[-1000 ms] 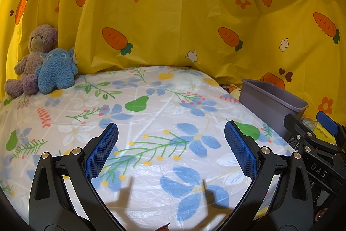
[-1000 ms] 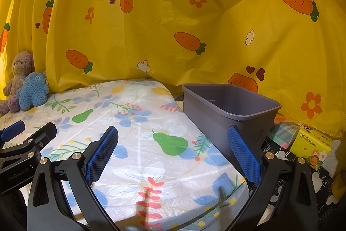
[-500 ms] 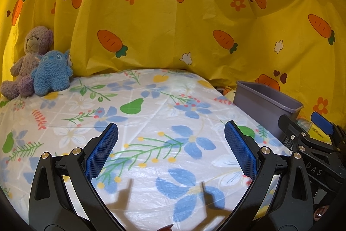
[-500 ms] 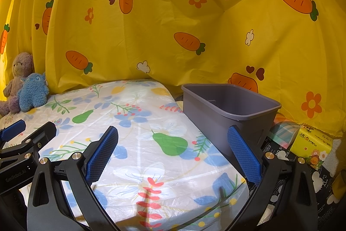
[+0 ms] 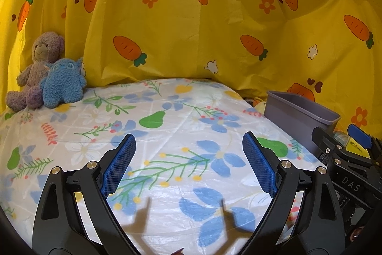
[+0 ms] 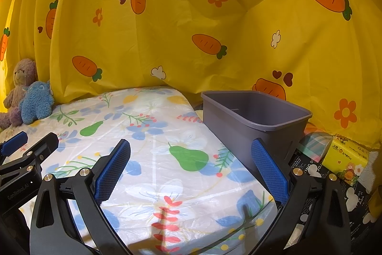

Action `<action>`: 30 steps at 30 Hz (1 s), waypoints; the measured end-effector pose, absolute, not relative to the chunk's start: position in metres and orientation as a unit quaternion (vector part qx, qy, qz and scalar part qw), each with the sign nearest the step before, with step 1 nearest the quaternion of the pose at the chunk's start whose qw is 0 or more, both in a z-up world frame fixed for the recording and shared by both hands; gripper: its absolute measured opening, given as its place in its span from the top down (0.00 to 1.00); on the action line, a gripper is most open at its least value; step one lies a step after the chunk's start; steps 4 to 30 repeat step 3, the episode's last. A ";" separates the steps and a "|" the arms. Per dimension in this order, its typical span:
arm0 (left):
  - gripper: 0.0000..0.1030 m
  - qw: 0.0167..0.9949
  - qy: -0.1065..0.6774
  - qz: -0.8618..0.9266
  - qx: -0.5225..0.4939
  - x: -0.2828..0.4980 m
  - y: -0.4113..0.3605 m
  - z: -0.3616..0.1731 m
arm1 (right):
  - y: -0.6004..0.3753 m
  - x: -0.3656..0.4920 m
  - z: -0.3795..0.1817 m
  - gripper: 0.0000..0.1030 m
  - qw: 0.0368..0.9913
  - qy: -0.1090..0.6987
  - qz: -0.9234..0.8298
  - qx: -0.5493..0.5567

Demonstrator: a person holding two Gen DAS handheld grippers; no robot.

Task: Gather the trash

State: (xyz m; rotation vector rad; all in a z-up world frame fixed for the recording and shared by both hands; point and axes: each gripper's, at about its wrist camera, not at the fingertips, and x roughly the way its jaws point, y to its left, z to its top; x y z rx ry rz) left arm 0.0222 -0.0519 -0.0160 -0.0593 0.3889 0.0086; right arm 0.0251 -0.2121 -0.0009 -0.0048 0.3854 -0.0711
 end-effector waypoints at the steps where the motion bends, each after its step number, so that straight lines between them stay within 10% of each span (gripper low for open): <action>1: 0.12 0.980 0.195 0.004 -0.032 0.022 -0.051 -0.016 | -0.210 0.026 0.000 0.06 0.981 0.192 -0.035 -0.002; 30: 0.10 0.980 0.197 0.007 -0.032 0.023 -0.050 -0.017 | -0.211 0.025 -0.001 0.06 0.981 0.191 -0.036 -0.002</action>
